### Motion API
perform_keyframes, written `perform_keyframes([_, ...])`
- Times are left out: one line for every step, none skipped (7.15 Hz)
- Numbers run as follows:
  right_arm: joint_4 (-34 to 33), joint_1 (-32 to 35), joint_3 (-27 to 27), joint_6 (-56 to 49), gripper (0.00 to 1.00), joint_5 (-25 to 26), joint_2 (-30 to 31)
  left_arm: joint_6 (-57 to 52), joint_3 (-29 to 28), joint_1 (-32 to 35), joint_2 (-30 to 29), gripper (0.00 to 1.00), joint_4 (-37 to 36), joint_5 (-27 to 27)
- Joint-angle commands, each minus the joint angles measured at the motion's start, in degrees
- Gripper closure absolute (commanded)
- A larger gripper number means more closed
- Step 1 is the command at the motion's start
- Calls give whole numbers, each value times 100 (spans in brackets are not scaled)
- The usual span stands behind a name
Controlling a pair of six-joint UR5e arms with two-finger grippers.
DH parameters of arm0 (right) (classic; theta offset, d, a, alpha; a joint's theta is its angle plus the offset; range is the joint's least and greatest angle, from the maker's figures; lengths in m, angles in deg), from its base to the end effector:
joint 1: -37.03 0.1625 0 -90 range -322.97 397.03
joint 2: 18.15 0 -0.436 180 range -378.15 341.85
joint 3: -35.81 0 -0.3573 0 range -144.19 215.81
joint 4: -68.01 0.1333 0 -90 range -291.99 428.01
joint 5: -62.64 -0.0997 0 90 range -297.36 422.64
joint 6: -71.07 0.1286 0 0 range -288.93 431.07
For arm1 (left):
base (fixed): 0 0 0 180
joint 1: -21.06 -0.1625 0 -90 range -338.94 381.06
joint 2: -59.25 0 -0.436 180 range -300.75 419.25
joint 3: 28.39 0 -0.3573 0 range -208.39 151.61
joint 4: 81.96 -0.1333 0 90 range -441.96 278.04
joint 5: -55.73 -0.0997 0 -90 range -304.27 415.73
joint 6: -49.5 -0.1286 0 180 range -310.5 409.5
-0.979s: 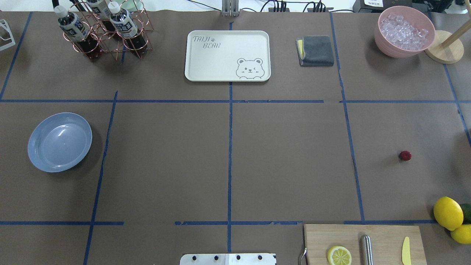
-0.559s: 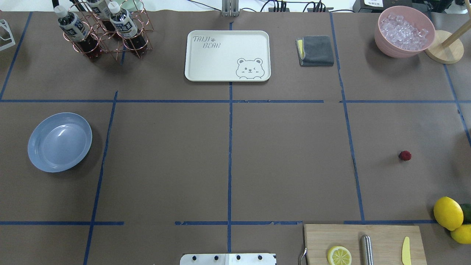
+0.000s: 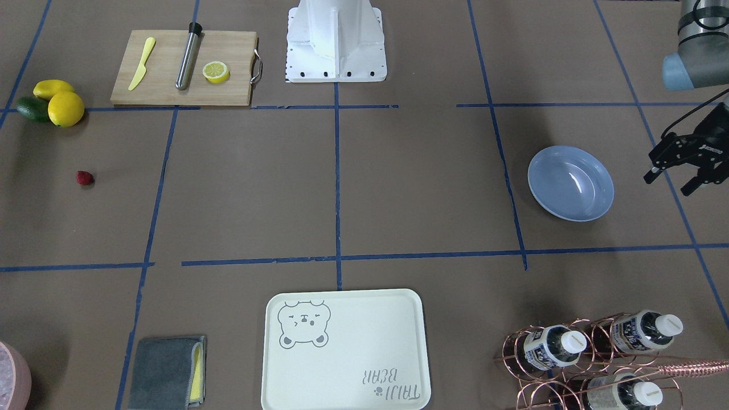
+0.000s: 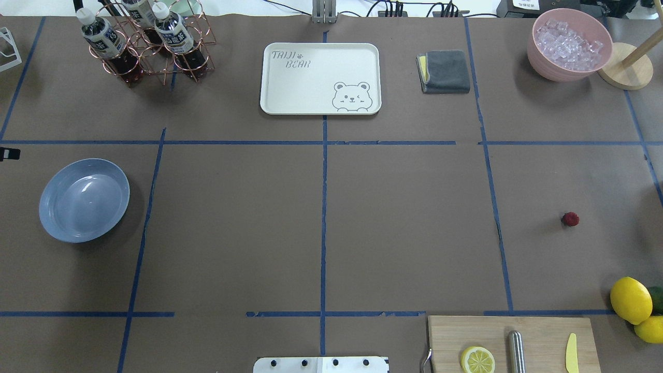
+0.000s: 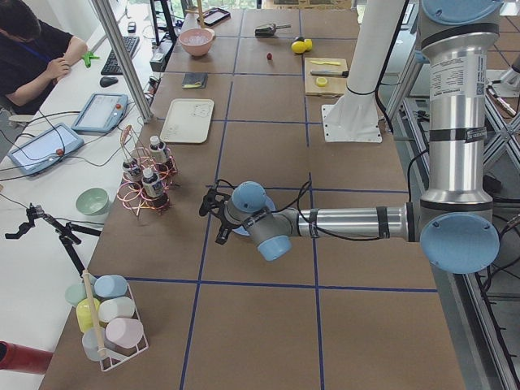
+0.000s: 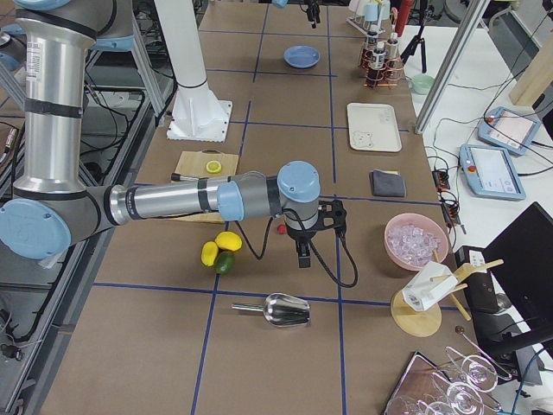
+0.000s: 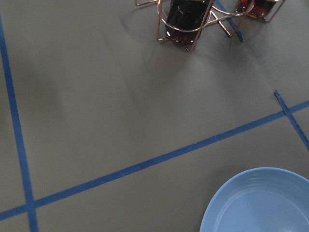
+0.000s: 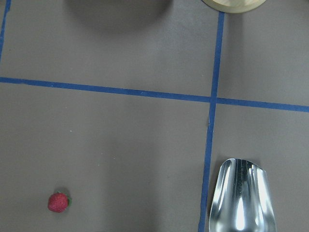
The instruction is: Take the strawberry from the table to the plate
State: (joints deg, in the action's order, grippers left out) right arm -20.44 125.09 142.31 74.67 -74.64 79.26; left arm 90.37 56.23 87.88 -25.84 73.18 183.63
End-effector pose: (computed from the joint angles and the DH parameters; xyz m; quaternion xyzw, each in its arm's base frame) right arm 0.0249 -0.4118 0.6057 0.0655 -0.4029 -0.0240 0.9126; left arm 0.1290 -0.4393 0.6376 0.2165 0.4754 0.0187 0.8525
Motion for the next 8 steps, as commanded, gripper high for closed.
perform_keyframes([12, 0, -6, 0, 0, 0, 14, 1454, -314, -501, 176, 26, 1007, -307])
perform_keyframes([3, 0, -15, 0, 0, -9, 23, 1650, -341, -799, 264, 26, 1140, -709])
perform_keyframes([12, 0, -24, 0, 0, -105, 41, 1704, -350, -959, 274, 26, 1142, -791])
perform_keyframes([12, 0, -24, 0, 0, -114, 58, 1714, -393, -1082, 265, 26, 1151, -862])
perform_keyframes([3, 0, -15, 0, 0, -114, 76, 1714, -437, -1197, 274, 26, 1264, -1010])
perform_keyframes([12, 0, -41, 0, 0, -114, 76, 1714, -464, -1302, 265, 29, 1274, -1116])
perform_keyframes([12, 0, -59, 0, 0, -114, 76, 1722, -464, -1381, 265, 39, 1274, -1230])
perform_keyframes([12, 0, -59, 0, 0, -114, 76, 1775, -464, -1417, 265, 53, 1282, -1232])
